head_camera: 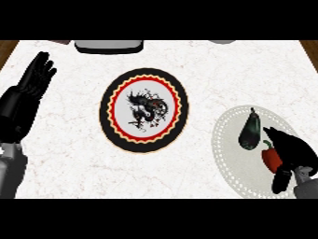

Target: Pick the bell pepper from the placemat and place it in the plate

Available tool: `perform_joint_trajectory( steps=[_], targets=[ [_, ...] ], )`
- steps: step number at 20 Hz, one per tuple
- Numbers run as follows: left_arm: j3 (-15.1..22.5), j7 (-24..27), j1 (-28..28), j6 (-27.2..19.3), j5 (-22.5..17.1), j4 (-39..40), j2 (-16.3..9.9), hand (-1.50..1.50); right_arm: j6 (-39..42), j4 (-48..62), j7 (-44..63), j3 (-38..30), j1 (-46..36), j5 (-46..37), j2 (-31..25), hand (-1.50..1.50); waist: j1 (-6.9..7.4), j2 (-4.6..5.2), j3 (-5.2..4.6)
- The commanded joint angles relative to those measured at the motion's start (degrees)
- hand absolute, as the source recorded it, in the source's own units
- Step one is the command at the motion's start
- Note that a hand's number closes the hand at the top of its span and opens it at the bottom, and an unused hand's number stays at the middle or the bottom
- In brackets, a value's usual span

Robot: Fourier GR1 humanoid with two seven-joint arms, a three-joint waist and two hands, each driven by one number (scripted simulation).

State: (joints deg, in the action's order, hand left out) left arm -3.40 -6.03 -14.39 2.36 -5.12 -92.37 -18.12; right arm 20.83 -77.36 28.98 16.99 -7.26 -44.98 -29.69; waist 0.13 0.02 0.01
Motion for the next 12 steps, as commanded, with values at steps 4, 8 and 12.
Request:
perform_joint_trajectory(
  steps=[4,8,12],
  targets=[
    [1.07,-0.28,-0.21,-1.03,1.97,-0.43,2.17,0.00,-13.86,4.53,-9.95,-0.37,-1.29,-6.15,2.10,1.50,0.08,0.05,0.06],
    [-0.87,2.56,-2.99,1.17,1.49,5.89,1.14,0.00,-16.37,9.45,-11.25,-1.59,-7.94,-9.69,2.65,1.50,0.08,0.24,0.01],
    [0.09,0.98,2.22,-0.73,2.70,0.09,2.12,0.00,-21.39,-5.91,5.10,-4.77,10.72,-9.75,5.10,1.50,-2.62,-0.58,-0.09]
  ],
)
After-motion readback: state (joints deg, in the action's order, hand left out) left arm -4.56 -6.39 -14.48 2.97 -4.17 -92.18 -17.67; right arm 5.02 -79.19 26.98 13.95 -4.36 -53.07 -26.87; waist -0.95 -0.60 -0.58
